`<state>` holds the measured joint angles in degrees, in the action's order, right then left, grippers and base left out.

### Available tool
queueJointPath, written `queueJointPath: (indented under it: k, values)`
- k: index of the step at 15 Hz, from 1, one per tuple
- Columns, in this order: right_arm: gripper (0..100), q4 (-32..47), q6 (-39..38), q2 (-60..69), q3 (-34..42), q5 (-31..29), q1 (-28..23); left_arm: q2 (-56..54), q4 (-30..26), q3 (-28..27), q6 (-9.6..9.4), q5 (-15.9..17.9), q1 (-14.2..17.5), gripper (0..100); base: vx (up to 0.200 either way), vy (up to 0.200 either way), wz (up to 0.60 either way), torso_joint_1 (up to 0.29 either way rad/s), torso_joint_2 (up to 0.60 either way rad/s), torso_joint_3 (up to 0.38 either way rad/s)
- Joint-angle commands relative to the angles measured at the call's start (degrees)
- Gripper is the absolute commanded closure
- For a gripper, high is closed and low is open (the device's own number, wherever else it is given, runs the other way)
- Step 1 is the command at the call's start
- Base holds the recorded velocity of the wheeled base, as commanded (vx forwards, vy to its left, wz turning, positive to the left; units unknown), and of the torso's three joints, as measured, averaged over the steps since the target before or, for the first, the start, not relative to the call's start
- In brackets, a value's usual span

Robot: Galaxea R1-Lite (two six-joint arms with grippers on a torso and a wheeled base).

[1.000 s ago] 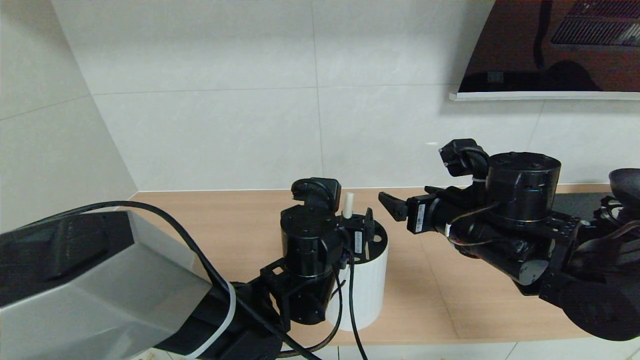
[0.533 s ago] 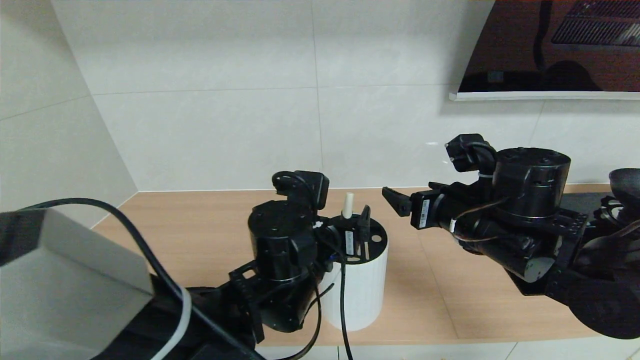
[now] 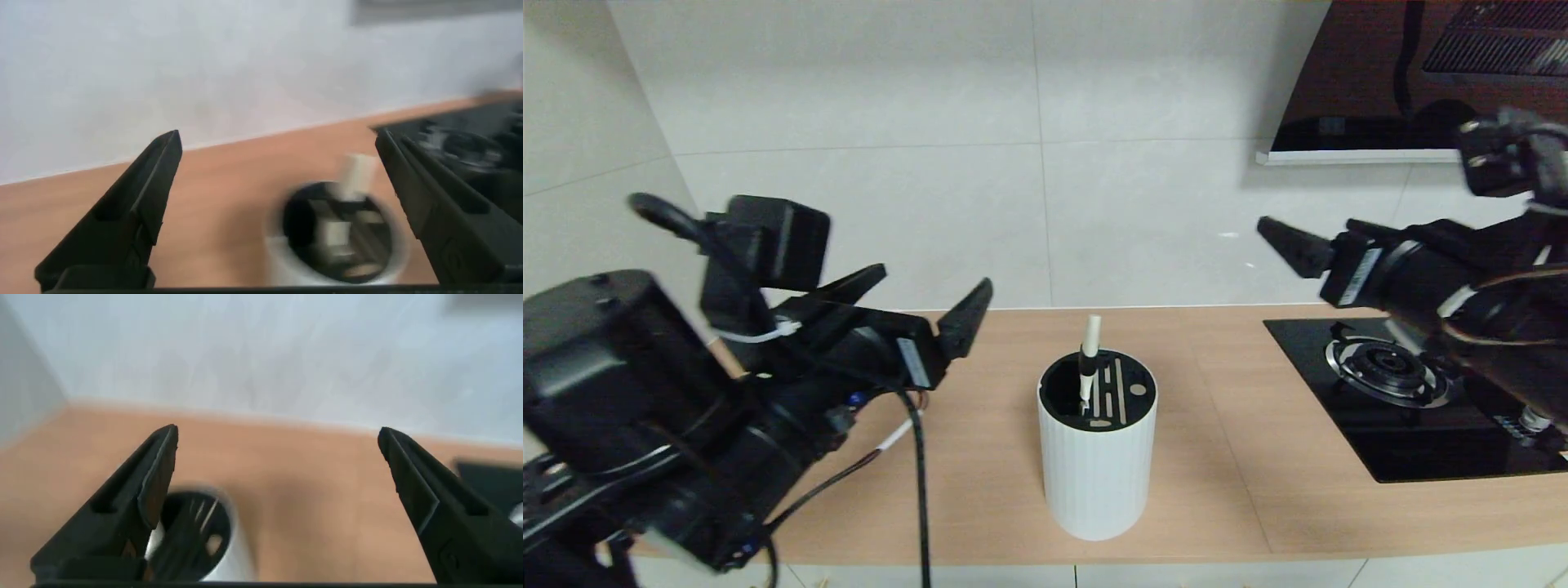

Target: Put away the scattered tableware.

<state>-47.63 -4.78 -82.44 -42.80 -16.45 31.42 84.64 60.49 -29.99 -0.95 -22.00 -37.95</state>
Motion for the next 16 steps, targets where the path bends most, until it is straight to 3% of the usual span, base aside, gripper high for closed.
queueJointPath:
  k: [1,2,4,6,7,9,11,13,14,16]
  values:
    - [0,0.17,1.70,15.21,6.50,3.79,-9.53,-17.67,-4.33,10.39,1.04,2.32,7.54,0,0.000,0.000,0.00,0.000,0.00,0.000]
    - [0,0.26,1.70,17.93,8.08,5.72,-11.73,-19.78,-4.68,11.53,1.39,2.23,8.77,0,0.000,0.000,0.00,0.000,0.00,0.000]
    - [0,0.96,1.70,29.89,14.76,12.84,-18.50,-28.13,-6.52,14.52,2.09,2.14,14.39,0,0.000,0.000,0.00,0.000,0.00,0.000]
    - [0,11.07,1.70,40.61,15.99,12.93,-21.04,-38.06,-12.59,16.37,1.83,2.14,17.91,0,0.000,0.000,0.00,0.000,0.00,0.000]
    - [0,18.27,1.70,45.79,15.47,12.75,-21.04,-42.98,-17.16,16.54,1.74,2.23,19.40,0,0.000,0.000,0.00,0.000,0.00,0.000]
    - [0,39.72,1.70,58.80,11.16,12.31,-21.22,-57.13,-32.45,15.40,1.48,2.58,22.22,0,0.000,0.000,0.00,0.000,0.00,0.000]
    - [0,52.46,1.61,66.36,8.44,12.05,-22.98,-68.64,-47.22,12.67,1.39,4.60,26.17,0,0.000,0.000,0.00,0.000,0.00,0.000]
    - [0,53.17,1.61,67.68,8.35,11.96,-24.03,-70.93,-50.12,11.88,1.48,5.57,27.05,0,0.000,0.000,0.00,0.000,0.00,0.000]
    - [0,53.78,2.49,74.36,11.42,12.49,-30.45,-79.01,-62.42,7.93,0.78,8.91,30.39,0,0.000,0.000,0.00,0.000,0.00,0.000]
    - [0,53.87,6.89,78.40,13.01,13.54,-31.59,-78.93,-59.96,7.23,0.34,4.69,30.74,0,0.000,0.000,0.00,0.000,0.00,0.000]
